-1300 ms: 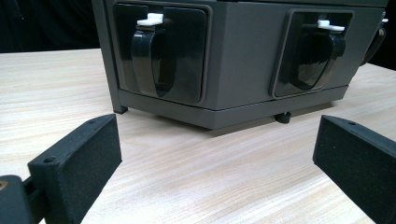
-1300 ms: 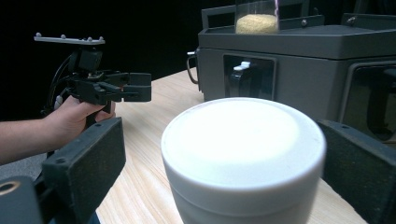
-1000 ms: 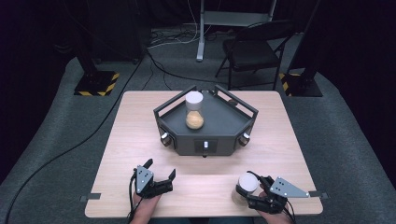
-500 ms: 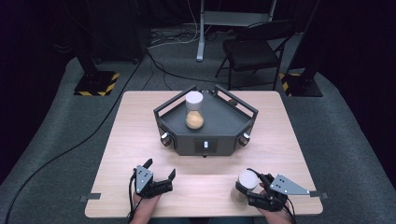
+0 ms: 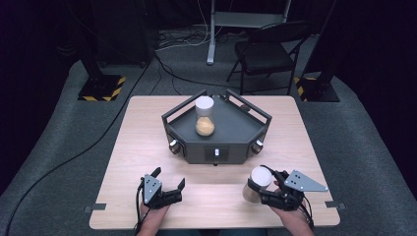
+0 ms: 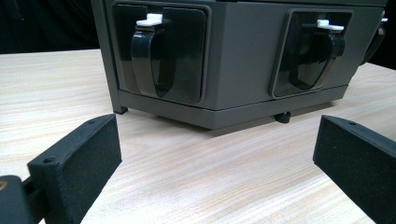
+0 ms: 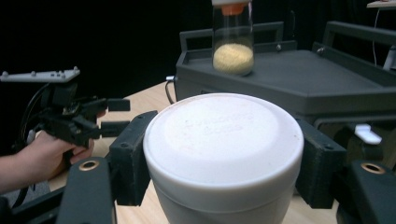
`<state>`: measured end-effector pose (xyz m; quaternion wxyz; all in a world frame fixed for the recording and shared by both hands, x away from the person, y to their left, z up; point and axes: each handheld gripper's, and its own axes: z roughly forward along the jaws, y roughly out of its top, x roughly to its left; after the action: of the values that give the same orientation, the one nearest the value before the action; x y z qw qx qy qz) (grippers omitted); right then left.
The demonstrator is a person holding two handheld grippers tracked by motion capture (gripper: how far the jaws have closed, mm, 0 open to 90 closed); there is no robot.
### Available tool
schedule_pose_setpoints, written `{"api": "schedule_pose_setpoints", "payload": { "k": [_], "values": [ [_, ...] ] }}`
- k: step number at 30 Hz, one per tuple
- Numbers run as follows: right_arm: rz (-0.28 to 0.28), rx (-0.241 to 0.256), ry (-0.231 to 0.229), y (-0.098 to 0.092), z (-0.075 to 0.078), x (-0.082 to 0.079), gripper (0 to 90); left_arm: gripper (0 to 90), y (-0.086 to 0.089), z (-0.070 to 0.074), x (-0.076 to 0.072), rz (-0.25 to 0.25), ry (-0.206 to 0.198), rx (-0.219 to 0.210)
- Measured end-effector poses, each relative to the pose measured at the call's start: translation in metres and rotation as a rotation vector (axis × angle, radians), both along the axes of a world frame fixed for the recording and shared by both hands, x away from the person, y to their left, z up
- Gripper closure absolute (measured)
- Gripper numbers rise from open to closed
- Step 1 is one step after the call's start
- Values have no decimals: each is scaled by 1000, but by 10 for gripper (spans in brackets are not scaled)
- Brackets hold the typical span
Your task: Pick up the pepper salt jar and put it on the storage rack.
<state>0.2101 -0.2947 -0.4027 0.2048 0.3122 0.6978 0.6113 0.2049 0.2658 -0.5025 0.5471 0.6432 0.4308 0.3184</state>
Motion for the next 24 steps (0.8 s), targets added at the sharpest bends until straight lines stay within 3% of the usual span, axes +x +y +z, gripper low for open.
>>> {"api": "schedule_pose_setpoints", "payload": {
  "k": [12, 24],
  "values": [
    [-16, -6, -21, 11, 34, 12, 314, 5, 0, 0, 0, 0, -3, -2],
    [-11, -27, -26, 26, 55, 29, 315, 5, -2, -1, -1, 5, -14, 10]
  ]
}}
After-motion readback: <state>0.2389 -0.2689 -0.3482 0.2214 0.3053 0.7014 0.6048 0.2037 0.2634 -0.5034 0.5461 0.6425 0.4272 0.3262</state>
